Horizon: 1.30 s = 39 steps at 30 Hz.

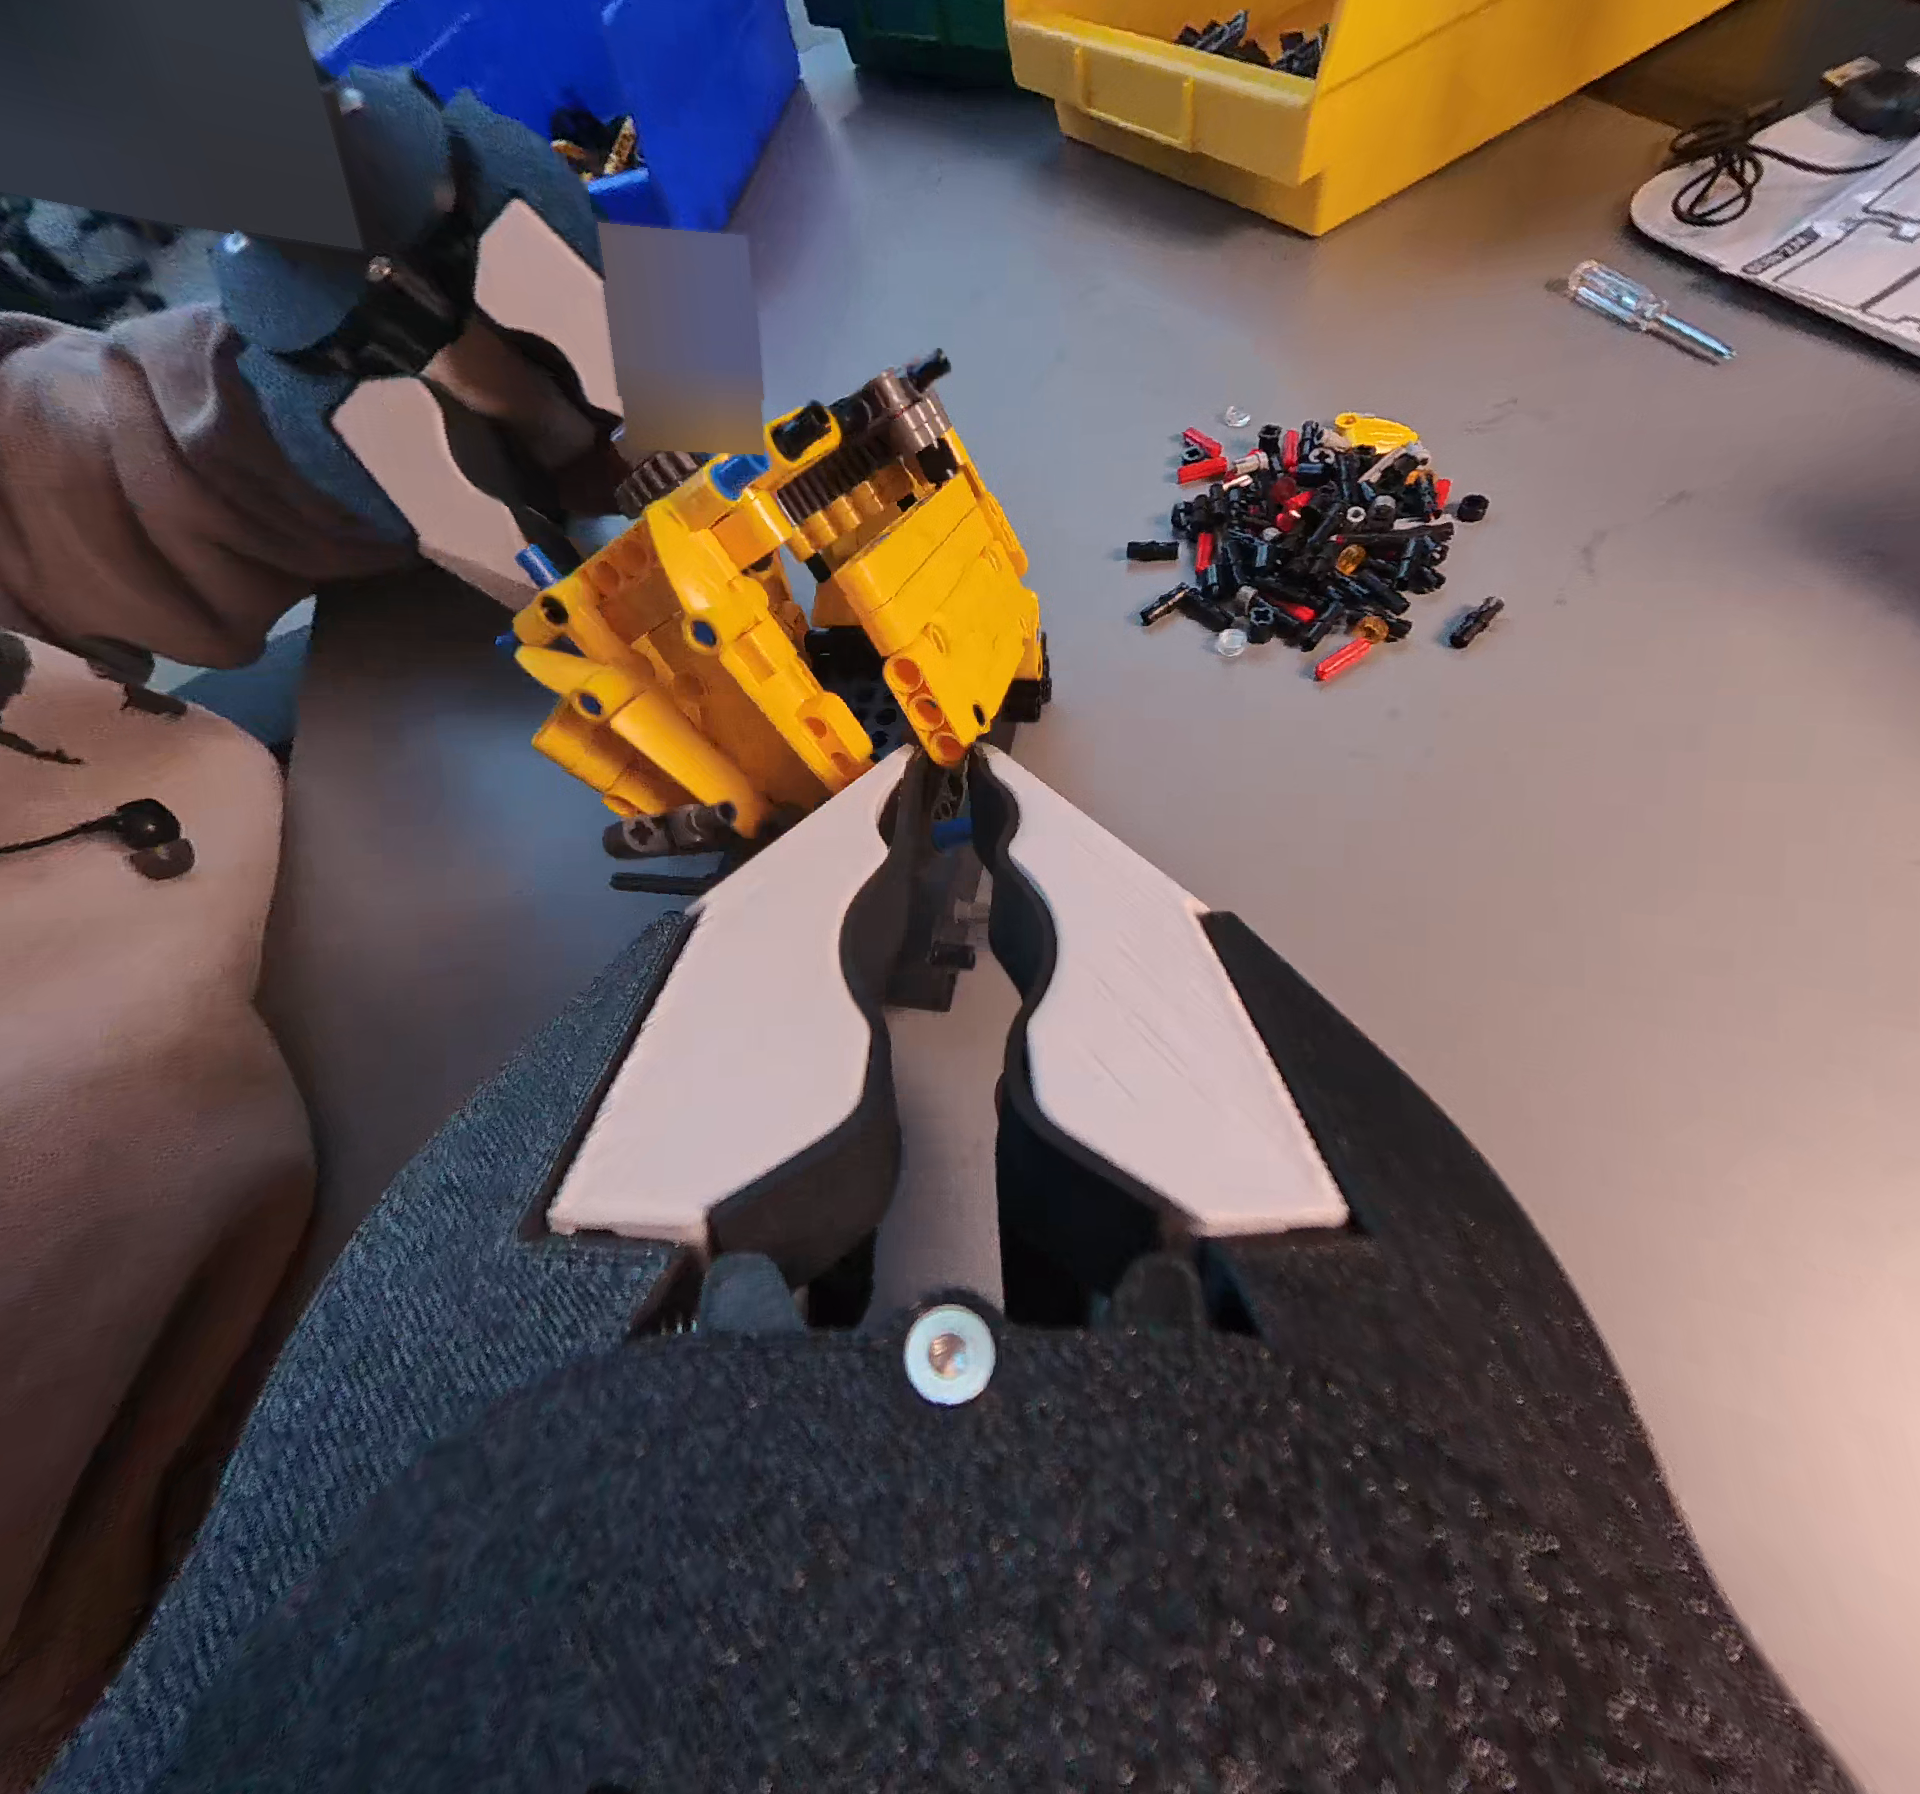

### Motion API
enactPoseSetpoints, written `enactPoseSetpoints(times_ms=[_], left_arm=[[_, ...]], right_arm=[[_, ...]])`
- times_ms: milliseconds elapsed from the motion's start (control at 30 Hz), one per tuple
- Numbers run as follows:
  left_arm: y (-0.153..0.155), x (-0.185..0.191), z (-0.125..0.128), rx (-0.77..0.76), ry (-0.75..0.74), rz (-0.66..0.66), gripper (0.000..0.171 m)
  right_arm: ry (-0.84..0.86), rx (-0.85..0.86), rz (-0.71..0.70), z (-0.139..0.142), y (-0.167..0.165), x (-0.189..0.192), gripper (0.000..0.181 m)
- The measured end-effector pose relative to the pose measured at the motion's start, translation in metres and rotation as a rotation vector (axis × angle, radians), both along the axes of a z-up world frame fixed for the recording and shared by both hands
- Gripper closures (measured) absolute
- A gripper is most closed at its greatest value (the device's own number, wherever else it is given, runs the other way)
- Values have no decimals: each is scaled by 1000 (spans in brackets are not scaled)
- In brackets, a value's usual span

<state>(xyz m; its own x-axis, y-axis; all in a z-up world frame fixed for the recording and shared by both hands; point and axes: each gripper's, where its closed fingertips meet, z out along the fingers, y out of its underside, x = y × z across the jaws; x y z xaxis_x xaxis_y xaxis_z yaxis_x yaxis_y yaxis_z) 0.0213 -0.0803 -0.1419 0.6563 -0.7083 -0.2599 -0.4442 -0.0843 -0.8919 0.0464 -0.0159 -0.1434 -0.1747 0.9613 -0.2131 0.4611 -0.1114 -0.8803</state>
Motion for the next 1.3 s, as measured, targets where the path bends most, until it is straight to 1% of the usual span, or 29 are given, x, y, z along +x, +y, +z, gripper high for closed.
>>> enactPoseSetpoints(times_ms=[100, 167, 233, 333, 400, 567, 867, 933, 1033, 1167, 1200, 1300], left_arm=[[-6, 2, 9, -95, -176, -56, 143], [-11, 4, 14, -154, -274, -103, 144], [-15, 6, 18, -182, -322, -132, 148], [-20, 8, 24, -207, -382, -170, 154], [-21, 7, 27, -218, -406, -170, 158], [-14, -7, 33, -272, -526, -117, 158], [-5, -20, 39, -435, -797, -88, 159], [-5, -19, 39, -444, -805, -97, 158], [-9, -12, 39, -419, -748, -115, 158], [-15, 3, 35, -328, -560, -131, 158], [-15, 6, 34, -303, -511, -128, 158], [-14, 15, 29, -250, -400, -122, 158]], right_arm=[[54, 38, 50, 11, -6, 2, 174], [103, 4, 82, 20, -10, 4, 172], [135, -16, 106, 24, -11, 6, 167], [170, 24, 121, 29, -10, 9, 159], [182, 19, 132, 33, -11, 10, 155], [179, 1, 171, 29, -16, 11, 141], [331, -13, 193, 56, -27, 8, 139], [334, 14, 180, 57, -28, 4, 140], [338, 50, 171, 55, -31, -1, 141], [385, 53, 159, 65, -32, -4, 147], [391, 70, 180, 67, -37, -3, 146], [349, 190, 255, 60, -55, -4, 146]])
